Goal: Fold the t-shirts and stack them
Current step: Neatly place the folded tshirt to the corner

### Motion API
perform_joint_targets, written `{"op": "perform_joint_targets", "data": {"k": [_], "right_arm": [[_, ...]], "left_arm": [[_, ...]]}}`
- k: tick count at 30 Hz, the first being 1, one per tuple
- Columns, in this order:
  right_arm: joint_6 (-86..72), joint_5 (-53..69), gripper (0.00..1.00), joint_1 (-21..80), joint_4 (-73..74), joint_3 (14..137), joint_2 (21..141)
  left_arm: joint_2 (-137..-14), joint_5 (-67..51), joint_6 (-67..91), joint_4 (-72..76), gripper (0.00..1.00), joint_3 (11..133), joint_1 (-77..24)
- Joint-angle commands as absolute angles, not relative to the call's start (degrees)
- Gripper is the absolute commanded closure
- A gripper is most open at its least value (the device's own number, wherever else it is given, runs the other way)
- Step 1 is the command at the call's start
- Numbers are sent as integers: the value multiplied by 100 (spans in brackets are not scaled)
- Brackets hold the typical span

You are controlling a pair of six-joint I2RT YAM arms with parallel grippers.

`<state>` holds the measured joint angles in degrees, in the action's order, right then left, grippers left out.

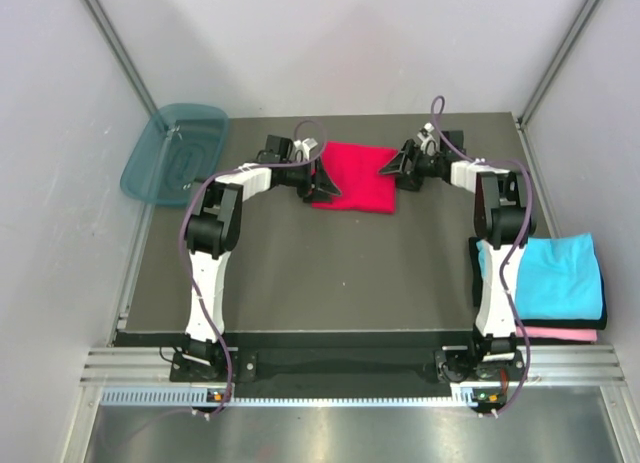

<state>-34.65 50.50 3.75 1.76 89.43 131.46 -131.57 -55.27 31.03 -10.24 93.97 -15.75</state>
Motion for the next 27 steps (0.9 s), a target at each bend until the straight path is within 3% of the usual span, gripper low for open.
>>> {"op": "perform_joint_targets", "data": {"k": [1,8,11,14,17,27], "right_arm": [[-3498,4430,27,597,475,8886,13667],[-3709,4482,34,782,264,8912,13781],[-3691,4491,49,835,229,8930,13781],[-3560,4500,71,844,237,8956,13755],[-3393,4561,84,826,272,8965,13597],[-1611,4851,100,536,1747,9044,12666]], "left_arm": [[-13078,-5493,2892,-1055,40,9589,-1626],[-13096,-5449,2839,-1107,40,9633,-1679],[-13078,-5432,2804,-1142,40,9677,-1687],[-12991,-5405,2743,-1186,41,9703,-1679],[-12780,-5352,2593,-1318,40,9887,-1670],[-12077,-4816,1459,-2030,38,10556,-1029]]}}
